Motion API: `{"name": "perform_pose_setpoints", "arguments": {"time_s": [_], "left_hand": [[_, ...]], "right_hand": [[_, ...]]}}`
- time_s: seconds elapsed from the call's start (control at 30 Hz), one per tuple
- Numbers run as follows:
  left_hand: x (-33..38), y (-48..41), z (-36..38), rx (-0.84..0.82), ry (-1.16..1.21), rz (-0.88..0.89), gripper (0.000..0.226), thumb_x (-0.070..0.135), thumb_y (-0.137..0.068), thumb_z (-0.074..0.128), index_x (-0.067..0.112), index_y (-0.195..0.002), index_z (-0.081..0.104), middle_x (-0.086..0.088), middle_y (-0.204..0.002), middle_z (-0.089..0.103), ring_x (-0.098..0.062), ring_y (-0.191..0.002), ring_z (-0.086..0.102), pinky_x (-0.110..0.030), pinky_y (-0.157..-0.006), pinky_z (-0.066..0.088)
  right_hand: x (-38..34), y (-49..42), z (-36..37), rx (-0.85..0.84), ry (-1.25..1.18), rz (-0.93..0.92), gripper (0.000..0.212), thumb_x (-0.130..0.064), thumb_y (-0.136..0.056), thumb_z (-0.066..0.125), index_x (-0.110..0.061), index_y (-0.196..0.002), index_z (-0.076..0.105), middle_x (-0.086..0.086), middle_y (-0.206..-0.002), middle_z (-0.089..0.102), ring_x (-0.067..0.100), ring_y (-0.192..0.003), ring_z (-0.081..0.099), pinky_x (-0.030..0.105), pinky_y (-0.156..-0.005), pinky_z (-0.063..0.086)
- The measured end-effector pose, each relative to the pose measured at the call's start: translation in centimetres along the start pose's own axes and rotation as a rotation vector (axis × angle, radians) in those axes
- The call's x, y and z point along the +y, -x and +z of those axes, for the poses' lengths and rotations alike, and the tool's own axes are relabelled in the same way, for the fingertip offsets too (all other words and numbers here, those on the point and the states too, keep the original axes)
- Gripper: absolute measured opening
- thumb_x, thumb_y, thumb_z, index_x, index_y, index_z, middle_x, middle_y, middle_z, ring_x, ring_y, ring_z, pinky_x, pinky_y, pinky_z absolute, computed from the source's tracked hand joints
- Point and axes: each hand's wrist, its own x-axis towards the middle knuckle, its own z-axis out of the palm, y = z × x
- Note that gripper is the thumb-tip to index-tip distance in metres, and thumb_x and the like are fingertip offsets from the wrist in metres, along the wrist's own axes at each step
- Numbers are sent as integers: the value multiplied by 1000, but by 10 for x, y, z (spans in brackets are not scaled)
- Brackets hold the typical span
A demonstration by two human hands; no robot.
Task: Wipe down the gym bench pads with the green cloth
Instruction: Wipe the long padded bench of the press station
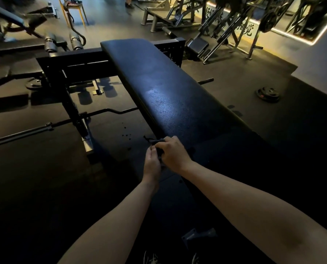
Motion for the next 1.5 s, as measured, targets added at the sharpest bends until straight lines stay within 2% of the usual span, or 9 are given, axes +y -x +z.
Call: {"name": "perform_pose_setpoints", "arguments": {"time_s": [0.13, 0.27, 0.5, 0.67, 0.8, 1.07, 1.27, 1.37, 1.5], "left_hand": [[-1, -6, -4, -34, 169, -88, 39, 43, -105, 45, 23, -137, 55, -8, -127, 68, -25, -114, 66, -38, -84, 58], [11, -12, -5, -133, 134, -172, 28, 26, -106, 50, 20, -133, 55, -6, -108, 72, -19, -87, 71, -30, -62, 59], [25, -57, -21, 356, -203, 50, 30, 9, -95, 60, 17, -124, 59, -8, -114, 66, -32, -111, 65, -48, -101, 52], [21, -60, 15, 104, -175, 1, 36, 31, -89, 67, 25, -122, 53, -9, -120, 66, -25, -110, 65, -42, -100, 52], [12, -50, 23, 190, -246, 36, 20, 23, -99, 61, 22, -115, 48, -8, -116, 61, -21, -103, 61, -21, -77, 47], [-4, -3, 11, 48, -210, -27, 9, 17, -98, 55, 14, -100, 63, -8, -90, 65, -20, -79, 60, -34, -67, 49], [22, -53, 18, 245, -157, 72, 10, 19, -96, 61, 16, -106, 61, -14, -109, 67, -24, -98, 61, -44, -99, 49], [32, -73, 24, 173, -188, 56, 26, 34, -95, 56, 16, -112, 61, -11, -106, 65, -24, -97, 61, -42, -97, 49], [26, -62, 25, 189, -314, 55, 17, 20, -99, 59, 15, -115, 55, -12, -108, 66, -30, -101, 65, -39, -94, 53]], "right_hand": [[-8, 0, 1, -34, -63, 12, 53, -15, -86, 55, -22, -139, 55, 12, -109, 67, 36, -97, 51, 43, -93, 44], [1, -4, -14, -59, -111, -17, 72, -23, -74, 55, -26, -146, 44, 3, -119, 68, 34, -109, 54, 44, -100, 43], [30, 7, -3, 171, 53, 70, 44, -25, -85, 58, -20, -128, 61, -2, -122, 60, 25, -115, 51, 41, -94, 35], [30, 6, 2, 173, 106, 78, 41, -24, -82, 58, -17, -122, 63, 1, -120, 59, 24, -115, 51, 41, -98, 36], [27, 6, -2, 189, 87, 101, 39, -25, -81, 57, -17, -119, 65, 2, -113, 61, 25, -111, 52, 40, -96, 37], [24, 6, -3, 203, 41, 145, 43, -26, -79, 49, -18, -117, 68, 1, -105, 64, 25, -105, 55, 40, -95, 37], [28, 7, 0, 246, 19, 151, 40, -26, -76, 51, -21, -110, 73, -3, -107, 68, 23, -105, 59, 39, -92, 37], [28, 9, 0, 264, -33, 162, 38, -22, -75, 53, -19, -106, 74, -3, -112, 71, 20, -110, 61, 40, -95, 39], [30, 8, 0, 281, -23, 143, 39, -21, -74, 52, -17, -105, 75, 0, -114, 72, 20, -111, 63, 40, -95, 42]]}}
